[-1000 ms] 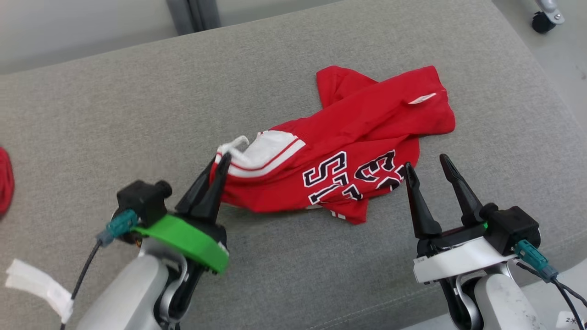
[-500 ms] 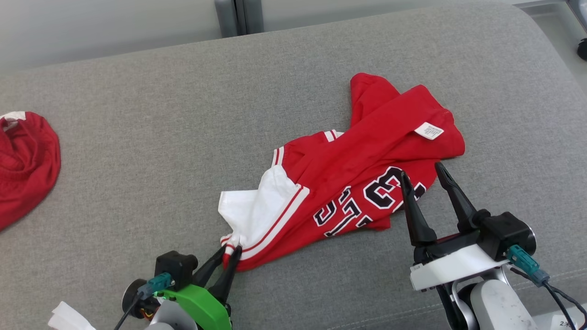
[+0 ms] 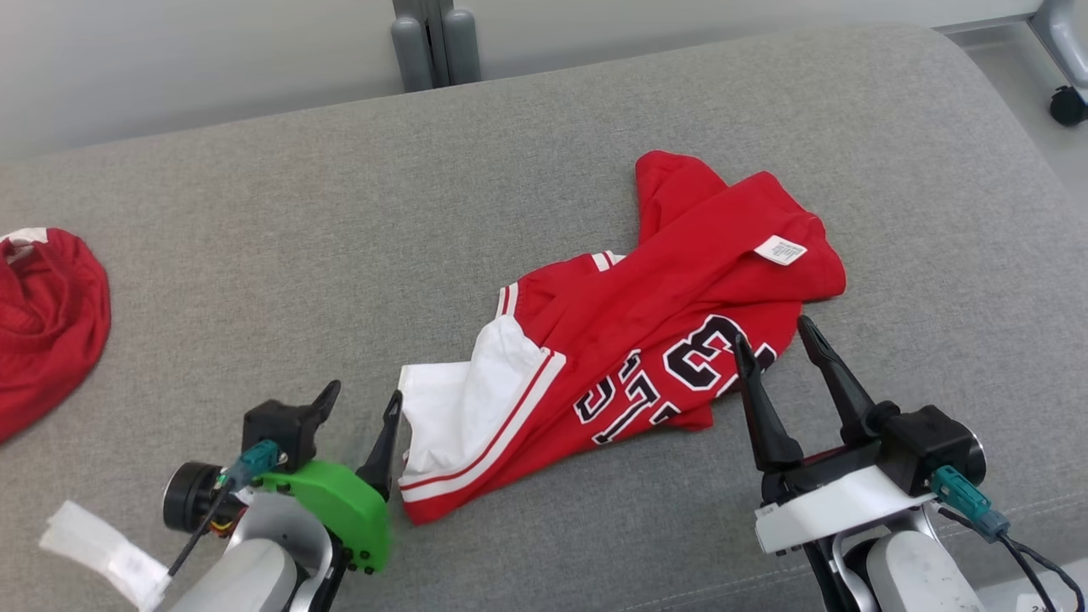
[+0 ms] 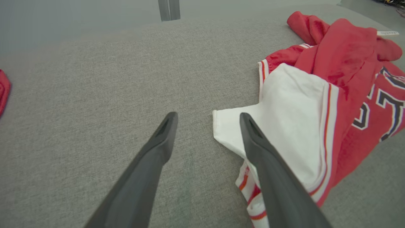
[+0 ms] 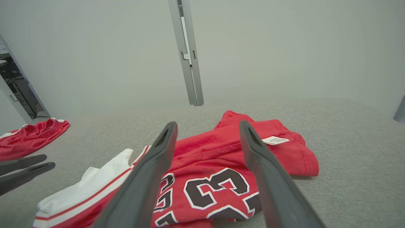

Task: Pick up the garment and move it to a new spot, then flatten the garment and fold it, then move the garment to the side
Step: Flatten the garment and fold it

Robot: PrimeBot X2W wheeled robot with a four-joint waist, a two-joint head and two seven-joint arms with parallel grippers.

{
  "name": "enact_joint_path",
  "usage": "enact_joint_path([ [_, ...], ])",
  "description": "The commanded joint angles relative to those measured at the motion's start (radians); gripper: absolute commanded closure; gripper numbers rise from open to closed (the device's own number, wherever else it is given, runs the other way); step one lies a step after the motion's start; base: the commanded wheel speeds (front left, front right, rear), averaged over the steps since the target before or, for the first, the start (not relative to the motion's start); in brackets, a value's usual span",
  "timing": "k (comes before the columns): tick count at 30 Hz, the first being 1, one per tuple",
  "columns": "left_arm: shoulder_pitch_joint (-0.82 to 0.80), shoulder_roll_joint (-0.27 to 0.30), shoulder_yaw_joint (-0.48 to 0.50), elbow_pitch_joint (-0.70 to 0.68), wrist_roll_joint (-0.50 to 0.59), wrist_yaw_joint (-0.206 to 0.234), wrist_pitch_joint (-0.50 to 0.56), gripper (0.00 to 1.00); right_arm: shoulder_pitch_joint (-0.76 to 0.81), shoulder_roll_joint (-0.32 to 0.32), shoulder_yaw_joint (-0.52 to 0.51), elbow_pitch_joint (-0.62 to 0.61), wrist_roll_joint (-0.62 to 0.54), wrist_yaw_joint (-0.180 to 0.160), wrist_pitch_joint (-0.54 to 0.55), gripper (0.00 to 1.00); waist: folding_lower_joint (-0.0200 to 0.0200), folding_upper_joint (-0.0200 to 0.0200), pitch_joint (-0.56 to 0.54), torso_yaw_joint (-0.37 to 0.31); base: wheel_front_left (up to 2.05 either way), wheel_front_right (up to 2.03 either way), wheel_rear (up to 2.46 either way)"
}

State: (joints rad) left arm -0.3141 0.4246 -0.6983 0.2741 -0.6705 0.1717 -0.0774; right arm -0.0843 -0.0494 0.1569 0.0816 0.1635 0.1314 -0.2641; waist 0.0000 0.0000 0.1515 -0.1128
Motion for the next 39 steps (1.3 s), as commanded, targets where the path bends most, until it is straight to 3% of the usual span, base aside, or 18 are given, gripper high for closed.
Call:
enact_joint_path([
  [1,-0.026,-0.004,-0.011,0.023,0.013,-0.004,0.018,0.00,-0.001,-0.002,0.006,0.003,-0.001,-0.001,0.000,0.00,0.0000,0.0000,0.006,-0.008,0.00,0.00,0.00],
  [18,-0.221,-0.052,-0.080,0.327,0.053,-0.083,0.100,0.00,-0.042,-0.002,0.013,-0.008,0.007,-0.001,0.000,0.00,0.0000,0.0000,0.070,-0.061,0.00,0.00,0.00],
  [20,-0.230,-0.056,-0.083,0.351,0.052,-0.091,0.093,0.22,-0.044,-0.002,0.010,-0.010,0.009,-0.001,0.000,0.00,0.0000,0.0000,0.077,-0.061,0.00,0.00,0.00],
  [21,-0.234,-0.061,-0.084,0.363,0.050,-0.096,0.088,0.43,-0.045,-0.002,0.008,-0.011,0.009,-0.001,0.000,0.00,0.0000,0.0000,0.080,-0.060,0.00,0.00,0.00],
  [23,-0.239,-0.068,-0.090,0.379,0.048,-0.112,0.081,0.63,-0.046,-0.002,0.005,-0.012,0.009,-0.001,0.000,0.00,0.0000,0.0000,0.085,-0.058,0.00,0.00,0.00],
  [25,-0.245,-0.076,-0.101,0.390,0.053,-0.127,0.078,1.00,-0.046,-0.002,0.002,-0.012,0.009,-0.001,0.000,0.00,0.0000,0.0000,0.088,-0.055,0.00,0.00,0.00],
  [30,-0.245,-0.080,-0.106,0.383,0.047,-0.148,0.061,1.00,-0.049,-0.002,-0.004,-0.009,0.009,-0.001,0.000,0.00,0.0000,0.0000,0.089,-0.048,0.00,0.00,0.00],
  [39,-0.210,0.007,-0.027,0.206,0.055,-0.072,-0.092,1.00,-0.124,-0.002,-0.095,0.098,0.066,-0.001,0.000,0.00,0.0000,0.0000,0.115,-0.020,0.00,0.00,0.00],
])
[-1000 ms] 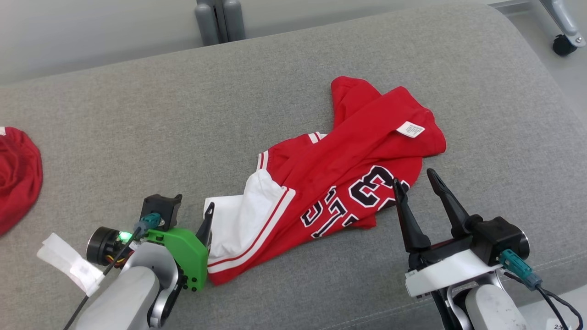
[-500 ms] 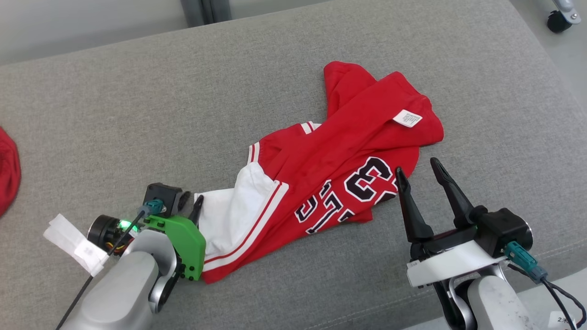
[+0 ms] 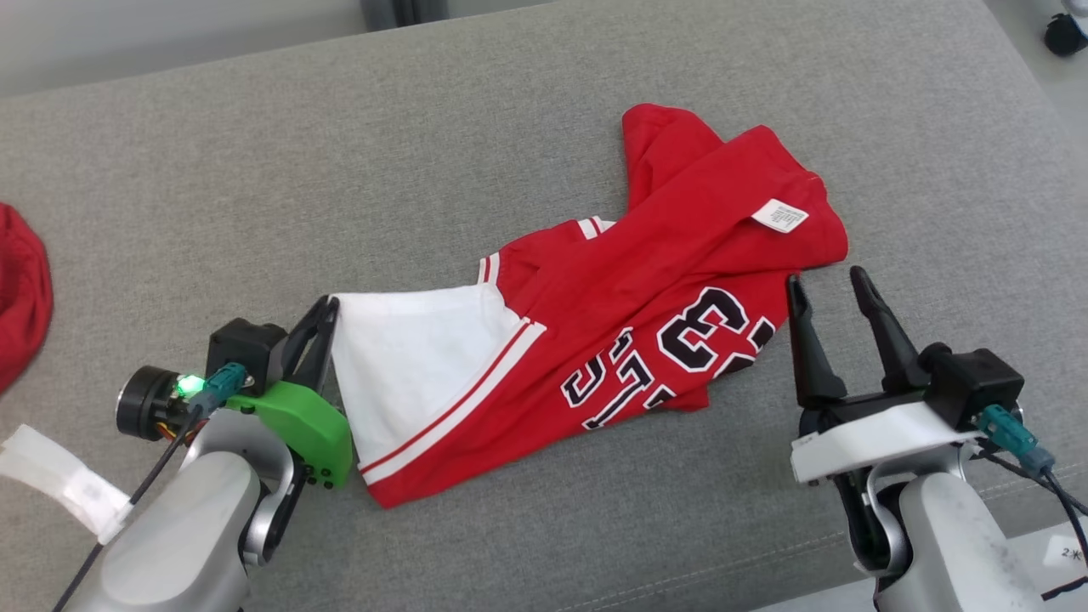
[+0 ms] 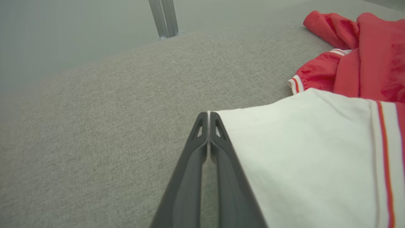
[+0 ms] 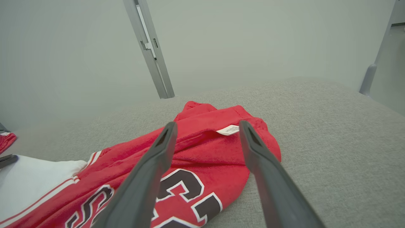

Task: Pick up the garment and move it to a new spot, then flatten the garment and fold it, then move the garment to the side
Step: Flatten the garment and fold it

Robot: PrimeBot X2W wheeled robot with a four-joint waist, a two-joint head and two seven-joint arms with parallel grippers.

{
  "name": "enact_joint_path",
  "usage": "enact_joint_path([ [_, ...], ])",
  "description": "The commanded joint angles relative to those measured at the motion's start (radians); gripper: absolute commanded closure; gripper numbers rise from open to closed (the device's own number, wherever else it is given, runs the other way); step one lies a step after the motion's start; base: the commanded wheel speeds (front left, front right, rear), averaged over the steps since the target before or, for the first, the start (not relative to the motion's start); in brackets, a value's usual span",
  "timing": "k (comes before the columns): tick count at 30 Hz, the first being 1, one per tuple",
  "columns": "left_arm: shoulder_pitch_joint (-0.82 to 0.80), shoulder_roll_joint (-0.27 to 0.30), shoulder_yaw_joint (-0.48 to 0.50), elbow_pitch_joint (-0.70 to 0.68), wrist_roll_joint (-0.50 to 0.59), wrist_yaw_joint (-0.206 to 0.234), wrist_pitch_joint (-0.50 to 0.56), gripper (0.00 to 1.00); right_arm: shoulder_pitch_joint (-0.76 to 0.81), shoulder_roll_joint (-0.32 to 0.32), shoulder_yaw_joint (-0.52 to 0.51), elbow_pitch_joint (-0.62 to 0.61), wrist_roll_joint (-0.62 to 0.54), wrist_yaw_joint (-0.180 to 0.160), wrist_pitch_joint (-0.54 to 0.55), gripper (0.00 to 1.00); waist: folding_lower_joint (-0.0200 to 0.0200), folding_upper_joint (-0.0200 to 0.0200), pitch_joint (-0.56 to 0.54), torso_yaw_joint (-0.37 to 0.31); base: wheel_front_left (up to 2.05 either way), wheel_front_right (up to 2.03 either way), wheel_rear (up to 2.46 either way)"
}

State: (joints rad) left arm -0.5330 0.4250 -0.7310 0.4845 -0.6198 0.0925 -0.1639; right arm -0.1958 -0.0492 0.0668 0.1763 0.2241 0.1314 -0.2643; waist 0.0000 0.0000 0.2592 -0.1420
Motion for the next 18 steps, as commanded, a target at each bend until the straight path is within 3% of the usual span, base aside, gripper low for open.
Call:
enact_joint_path([
  [1,0.013,0.018,0.011,-0.027,0.007,0.013,-0.013,1.00,-0.025,-0.002,-0.016,0.024,0.012,-0.001,0.000,0.00,0.0000,0.0000,0.009,0.014,0.00,0.00,0.00],
  [6,0.037,0.070,0.032,-0.154,0.018,0.056,-0.017,1.00,-0.135,-0.019,-0.053,0.175,0.069,-0.001,0.000,0.00,0.0000,0.0000,0.027,0.045,0.00,0.00,0.00],
  [9,0.045,0.087,0.033,-0.208,0.021,0.069,-0.006,1.00,-0.222,-0.111,0.012,0.299,0.133,-0.002,0.003,0.00,0.0000,0.0000,0.038,0.062,0.00,0.00,0.00],
  [12,0.047,0.098,0.033,-0.249,0.027,0.084,0.003,1.00,-0.323,-0.222,0.110,0.398,0.226,-0.001,0.093,0.00,0.0000,0.0000,0.052,0.079,0.00,0.00,0.00],
  [18,0.045,0.107,0.029,-0.299,0.034,0.097,0.009,1.00,-0.462,-0.389,0.268,0.469,0.369,-0.001,0.276,0.00,0.0000,0.0000,0.080,0.110,0.00,0.00,0.00],
])
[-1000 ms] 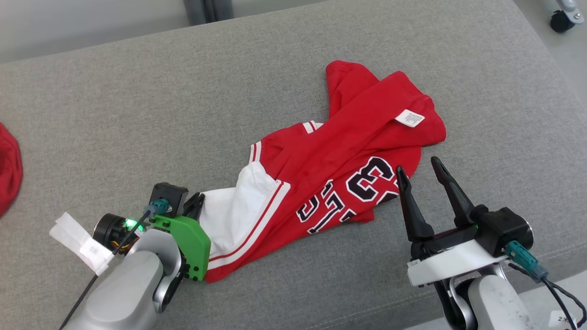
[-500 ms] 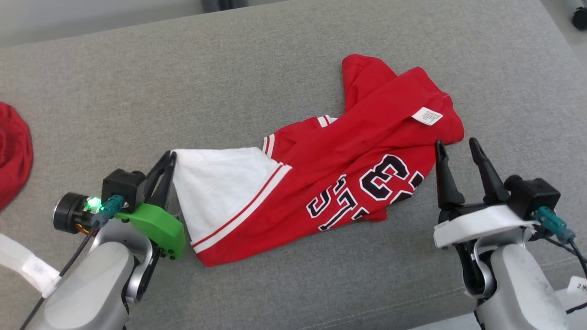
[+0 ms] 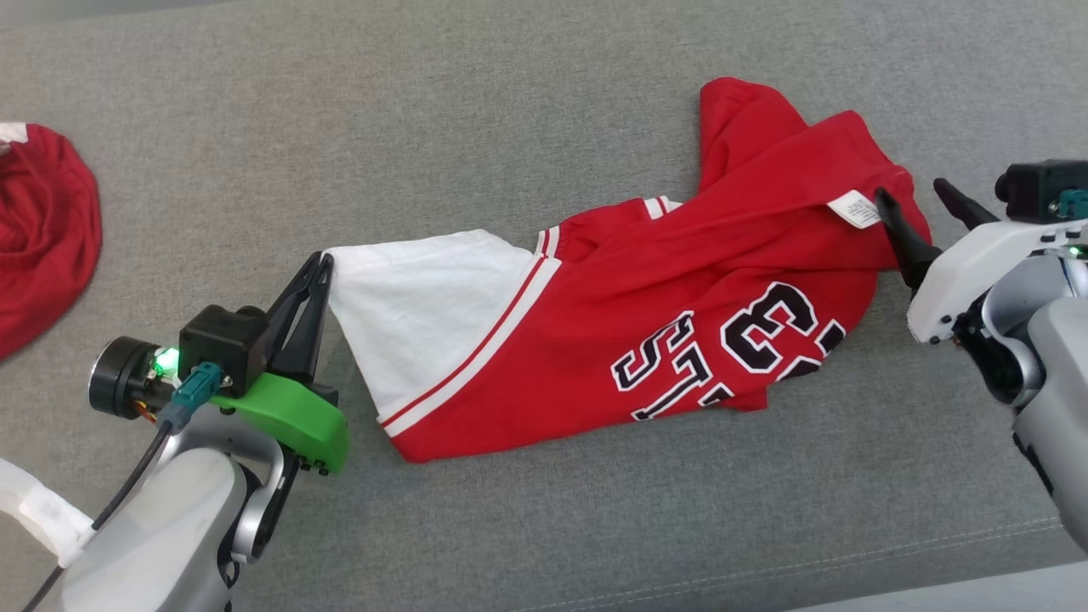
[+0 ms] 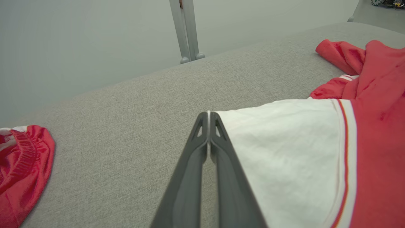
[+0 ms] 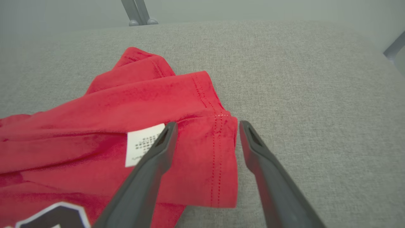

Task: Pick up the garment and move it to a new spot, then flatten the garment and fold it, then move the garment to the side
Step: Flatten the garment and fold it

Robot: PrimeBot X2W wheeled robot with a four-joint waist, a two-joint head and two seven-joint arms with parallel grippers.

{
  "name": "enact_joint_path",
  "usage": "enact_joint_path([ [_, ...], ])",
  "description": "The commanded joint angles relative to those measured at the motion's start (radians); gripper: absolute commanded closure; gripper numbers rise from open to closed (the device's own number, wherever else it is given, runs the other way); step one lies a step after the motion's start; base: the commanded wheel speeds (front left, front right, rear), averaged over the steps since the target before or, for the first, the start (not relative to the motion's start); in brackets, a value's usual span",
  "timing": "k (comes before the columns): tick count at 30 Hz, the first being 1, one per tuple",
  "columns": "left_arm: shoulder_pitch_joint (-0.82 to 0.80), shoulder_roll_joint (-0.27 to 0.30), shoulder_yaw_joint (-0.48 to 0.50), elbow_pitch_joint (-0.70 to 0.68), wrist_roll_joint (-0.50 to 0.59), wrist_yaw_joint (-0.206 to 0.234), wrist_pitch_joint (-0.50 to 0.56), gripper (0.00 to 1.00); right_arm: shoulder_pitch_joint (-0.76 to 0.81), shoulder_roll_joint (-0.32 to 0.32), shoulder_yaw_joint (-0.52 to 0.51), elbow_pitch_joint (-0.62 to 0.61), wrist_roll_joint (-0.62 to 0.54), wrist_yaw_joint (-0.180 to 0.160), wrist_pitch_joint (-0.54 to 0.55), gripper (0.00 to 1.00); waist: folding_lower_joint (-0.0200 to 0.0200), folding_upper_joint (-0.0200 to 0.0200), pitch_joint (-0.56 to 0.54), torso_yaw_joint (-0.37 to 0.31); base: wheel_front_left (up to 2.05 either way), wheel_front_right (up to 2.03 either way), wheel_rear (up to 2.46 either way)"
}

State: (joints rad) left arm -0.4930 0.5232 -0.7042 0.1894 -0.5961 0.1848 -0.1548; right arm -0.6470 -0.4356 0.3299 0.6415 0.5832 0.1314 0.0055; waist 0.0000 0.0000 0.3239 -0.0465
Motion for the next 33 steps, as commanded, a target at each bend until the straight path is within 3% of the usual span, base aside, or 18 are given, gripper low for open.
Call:
enact_joint_path([
  [1,0.004,0.010,0.001,-0.008,0.012,0.008,0.002,1.00,-0.030,-0.022,0.024,0.015,0.022,-0.001,0.030,0.00,0.0000,0.0000,0.019,0.020,0.00,0.00,0.00],
  [5,0.004,0.016,-0.003,-0.019,0.015,0.012,0.009,1.00,-0.082,-0.070,0.076,0.050,0.060,-0.001,0.085,0.00,0.0000,0.0000,0.029,0.036,0.00,0.00,0.00],
  [16,-0.004,0.027,-0.010,-0.034,0.018,0.014,0.019,1.00,-0.165,-0.102,0.194,0.085,0.169,-0.001,0.138,0.00,0.0000,0.0000,0.056,0.046,0.00,0.00,0.00],
  [17,-0.005,0.027,-0.012,-0.033,0.018,0.015,0.018,1.00,-0.173,-0.103,0.205,0.087,0.177,-0.001,0.140,0.04,0.0000,0.0000,0.058,0.046,0.00,0.00,0.00],
  [18,-0.005,0.026,-0.012,-0.032,0.017,0.014,0.017,1.00,-0.179,-0.102,0.209,0.090,0.192,-0.001,0.145,0.35,0.0000,0.0000,0.059,0.047,0.00,0.00,0.00],
  [19,-0.006,0.025,-0.013,-0.030,0.016,0.013,0.017,1.00,-0.184,-0.100,0.219,0.090,0.204,-0.001,0.151,0.55,0.0000,0.0000,0.059,0.047,0.00,0.00,0.00],
  [20,-0.006,0.024,-0.014,-0.028,0.015,0.012,0.016,1.00,-0.185,-0.103,0.228,0.087,0.212,-0.001,0.150,0.65,0.0000,0.0000,0.059,0.047,0.00,0.00,0.00],
  [22,-0.007,0.023,-0.017,-0.025,0.012,0.009,0.015,1.00,-0.192,-0.115,0.252,0.082,0.220,-0.002,0.139,1.00,0.0000,0.0000,0.059,0.047,0.00,0.00,0.00],
  [33,-0.028,0.057,0.006,-0.051,0.024,0.020,-0.022,1.00,-0.221,-0.187,0.346,0.026,0.249,-0.001,0.024,1.00,0.0000,0.0000,0.010,0.029,0.00,0.00,0.00],
])
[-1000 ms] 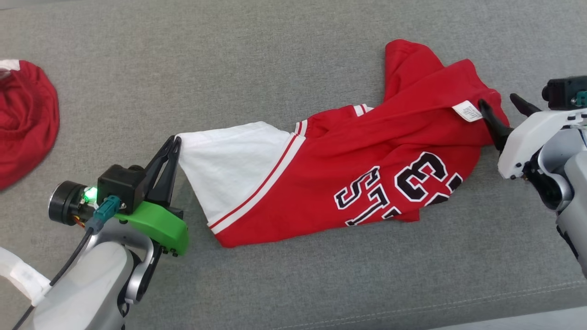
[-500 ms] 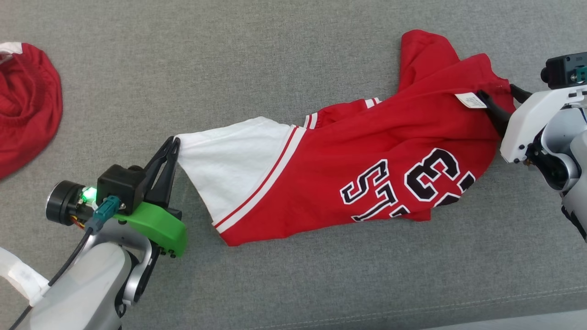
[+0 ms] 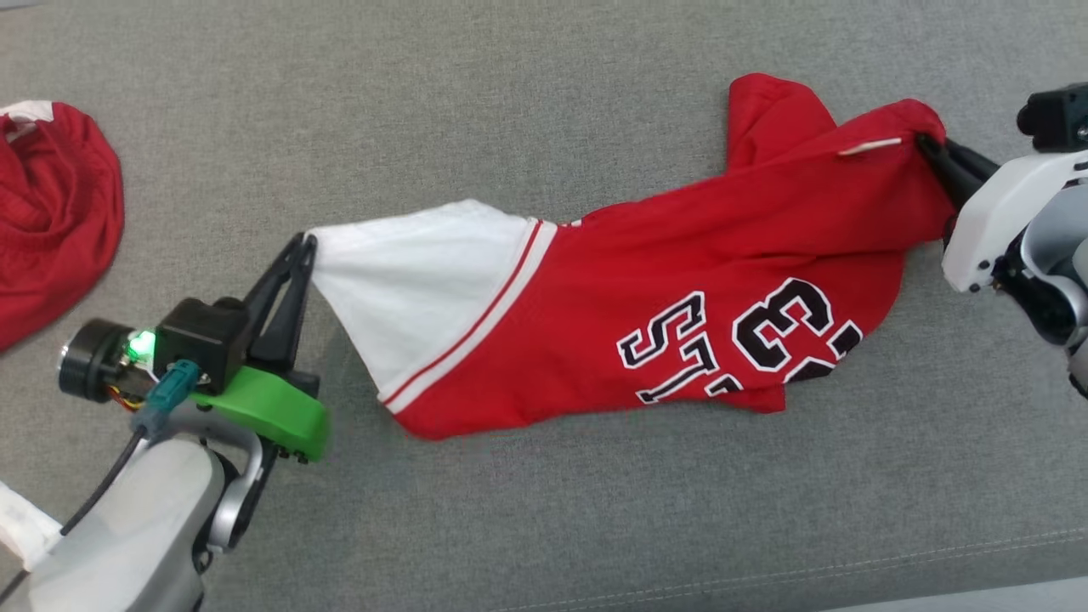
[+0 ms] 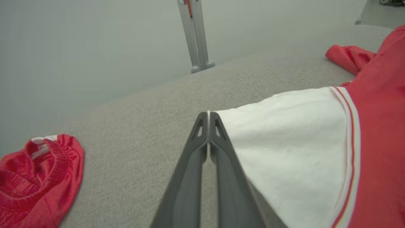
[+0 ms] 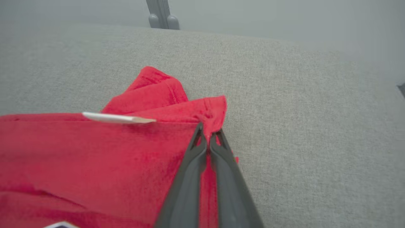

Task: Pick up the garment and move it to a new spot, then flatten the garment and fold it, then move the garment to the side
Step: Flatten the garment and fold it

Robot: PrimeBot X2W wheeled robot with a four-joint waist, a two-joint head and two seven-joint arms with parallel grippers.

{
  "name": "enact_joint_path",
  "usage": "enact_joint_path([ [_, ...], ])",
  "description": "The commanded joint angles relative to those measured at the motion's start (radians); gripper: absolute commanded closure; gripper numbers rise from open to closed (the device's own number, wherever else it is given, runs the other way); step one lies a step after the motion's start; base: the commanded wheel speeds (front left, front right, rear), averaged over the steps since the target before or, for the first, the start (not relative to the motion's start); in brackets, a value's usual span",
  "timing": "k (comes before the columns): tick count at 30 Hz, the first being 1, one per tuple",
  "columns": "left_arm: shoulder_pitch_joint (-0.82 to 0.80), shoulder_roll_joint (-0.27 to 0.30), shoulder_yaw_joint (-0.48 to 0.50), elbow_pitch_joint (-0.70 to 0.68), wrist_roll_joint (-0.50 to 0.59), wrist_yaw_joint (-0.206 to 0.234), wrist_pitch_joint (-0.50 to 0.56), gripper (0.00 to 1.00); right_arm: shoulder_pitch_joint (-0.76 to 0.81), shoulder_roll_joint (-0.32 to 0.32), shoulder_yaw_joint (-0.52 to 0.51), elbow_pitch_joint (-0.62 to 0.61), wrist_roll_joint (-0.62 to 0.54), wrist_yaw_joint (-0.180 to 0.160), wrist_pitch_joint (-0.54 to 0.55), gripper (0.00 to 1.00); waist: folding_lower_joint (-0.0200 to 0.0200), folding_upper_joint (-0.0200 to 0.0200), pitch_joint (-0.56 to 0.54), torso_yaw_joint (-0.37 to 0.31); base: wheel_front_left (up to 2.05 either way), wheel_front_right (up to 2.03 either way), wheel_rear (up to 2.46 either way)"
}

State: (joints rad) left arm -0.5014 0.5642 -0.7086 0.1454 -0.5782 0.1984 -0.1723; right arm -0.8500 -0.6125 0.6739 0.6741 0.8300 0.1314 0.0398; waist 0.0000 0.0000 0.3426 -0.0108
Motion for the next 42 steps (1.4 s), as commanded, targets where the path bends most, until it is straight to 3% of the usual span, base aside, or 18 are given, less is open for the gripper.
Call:
enact_joint_path([
  [1,-0.038,0.033,0.011,-0.025,0.028,0.009,-0.004,1.00,-0.027,-0.029,0.007,-0.020,-0.006,-0.001,-0.024,1.00,0.0000,0.0000,-0.013,-0.008,0.00,0.00,0.00],
  [10,-0.283,0.207,0.057,-0.217,0.143,-0.037,0.125,1.00,-0.112,-0.121,-0.044,-0.188,0.054,-0.002,-0.082,1.00,0.0000,0.0000,0.006,-0.028,0.00,0.00,0.00],
  [14,-0.428,0.259,0.092,-0.244,0.169,-0.088,0.178,1.00,-0.209,-0.121,-0.088,-0.224,0.053,-0.002,-0.056,1.00,0.0000,0.0000,0.047,-0.040,0.00,0.00,0.00],
  [17,-0.567,0.259,0.105,-0.201,0.195,-0.144,0.198,1.00,-0.309,-0.102,-0.111,-0.205,0.022,-0.002,-0.030,1.00,0.0000,0.0000,0.090,-0.041,0.00,0.00,0.00],
  [24,-0.950,0.156,0.098,0.068,0.301,-0.237,0.126,1.00,-0.579,-0.028,-0.154,-0.091,-0.093,-0.002,-0.025,1.00,0.0000,0.0000,0.215,-0.032,0.00,0.00,0.00],
  [28,-1.161,0.094,0.090,0.234,0.392,-0.240,0.013,1.00,-0.717,0.032,-0.199,-0.003,-0.158,-0.002,-0.074,1.00,0.0000,0.0000,0.282,-0.037,0.00,0.00,0.00],
  [31,-1.314,0.065,0.086,0.326,0.463,-0.215,-0.064,1.00,-0.818,0.054,-0.234,0.054,-0.238,-0.002,-0.147,1.00,0.0000,0.0000,0.329,-0.038,0.00,0.00,0.00],
  [35,-1.456,0.033,0.111,0.330,0.518,-0.165,-0.092,1.00,-0.904,0.075,-0.277,0.101,-0.367,-0.002,-0.253,1.00,0.0000,0.0000,0.398,-0.024,0.00,0.00,0.00],
  [37,-1.452,0.036,0.123,0.261,0.523,-0.149,-0.091,1.00,-0.910,0.094,-0.279,0.110,-0.406,-0.002,-0.273,1.00,0.0000,0.0000,0.433,-0.010,0.00,0.00,0.00],
  [42,-1.250,0.053,0.152,0.134,0.476,-0.119,-0.091,1.00,-0.831,0.118,-0.253,0.134,-0.449,-0.002,-0.296,1.00,0.0000,0.0000,0.470,0.034,0.00,0.00,0.00],
])
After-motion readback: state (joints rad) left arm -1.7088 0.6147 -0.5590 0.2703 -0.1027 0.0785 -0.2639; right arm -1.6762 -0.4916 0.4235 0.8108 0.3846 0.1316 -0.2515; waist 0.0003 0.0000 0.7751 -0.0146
